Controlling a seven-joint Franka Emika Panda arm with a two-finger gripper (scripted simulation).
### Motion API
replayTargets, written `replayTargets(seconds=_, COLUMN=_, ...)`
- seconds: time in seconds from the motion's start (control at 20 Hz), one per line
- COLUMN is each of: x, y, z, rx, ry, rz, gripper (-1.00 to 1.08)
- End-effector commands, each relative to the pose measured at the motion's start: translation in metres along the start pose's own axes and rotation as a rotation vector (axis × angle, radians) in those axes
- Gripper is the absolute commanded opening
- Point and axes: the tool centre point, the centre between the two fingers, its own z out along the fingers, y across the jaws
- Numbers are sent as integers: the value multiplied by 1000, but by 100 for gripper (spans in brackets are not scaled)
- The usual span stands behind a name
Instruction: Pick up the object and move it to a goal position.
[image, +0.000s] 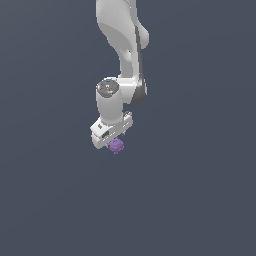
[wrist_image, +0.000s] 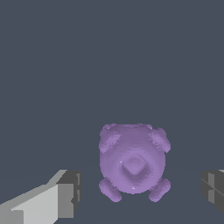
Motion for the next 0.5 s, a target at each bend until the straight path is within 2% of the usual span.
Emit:
replayTargets(seconds=0.0, x=0, y=0, z=3, rx=0, ry=0, rz=0, gripper=100)
replayTargets(seconds=0.45, x=-1, y=-1, z=40, rx=0, ry=0, rz=-3, gripper=100)
